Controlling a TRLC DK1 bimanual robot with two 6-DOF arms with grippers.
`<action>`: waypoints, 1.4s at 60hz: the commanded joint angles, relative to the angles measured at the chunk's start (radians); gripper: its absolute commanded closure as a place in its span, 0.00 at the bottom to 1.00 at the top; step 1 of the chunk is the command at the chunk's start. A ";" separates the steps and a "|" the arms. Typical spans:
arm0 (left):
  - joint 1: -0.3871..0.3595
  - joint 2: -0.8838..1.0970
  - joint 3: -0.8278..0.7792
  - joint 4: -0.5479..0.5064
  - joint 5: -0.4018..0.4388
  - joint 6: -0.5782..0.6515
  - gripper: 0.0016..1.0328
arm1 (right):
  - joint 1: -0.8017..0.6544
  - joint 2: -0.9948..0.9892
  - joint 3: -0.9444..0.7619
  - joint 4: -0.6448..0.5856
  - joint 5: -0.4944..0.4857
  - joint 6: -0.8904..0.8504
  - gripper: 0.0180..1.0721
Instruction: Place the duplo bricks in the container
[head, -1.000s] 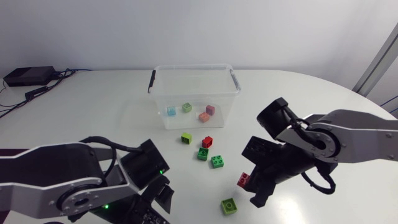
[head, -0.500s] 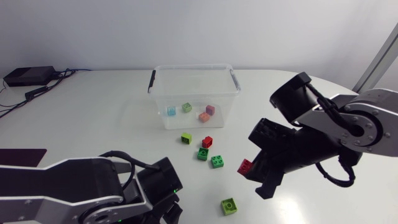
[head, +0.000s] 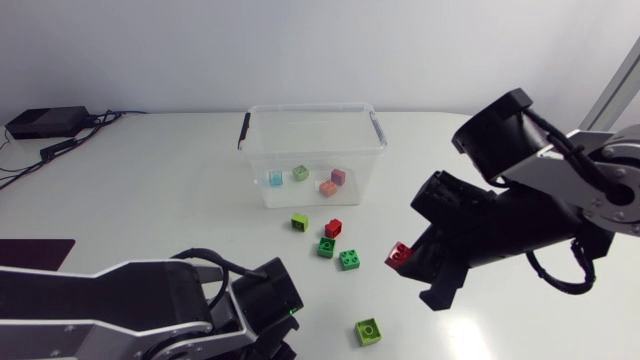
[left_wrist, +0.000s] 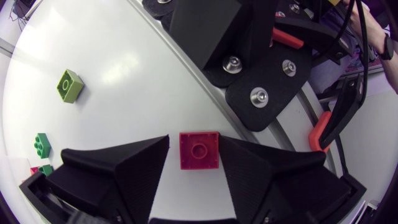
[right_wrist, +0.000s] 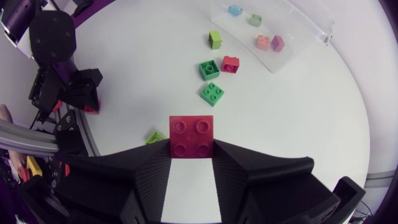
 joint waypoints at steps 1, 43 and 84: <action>-0.009 0.039 -0.024 0.002 0.011 -0.004 0.70 | -0.012 -0.008 0.064 -0.014 -0.006 0.021 0.85; 0.321 -0.165 0.149 -0.044 0.011 -0.061 0.73 | -0.077 0.452 0.575 0.173 0.030 0.156 0.85; 0.530 -0.054 0.499 0.265 -0.052 -0.523 0.72 | -0.106 0.759 0.810 0.236 0.110 0.207 0.62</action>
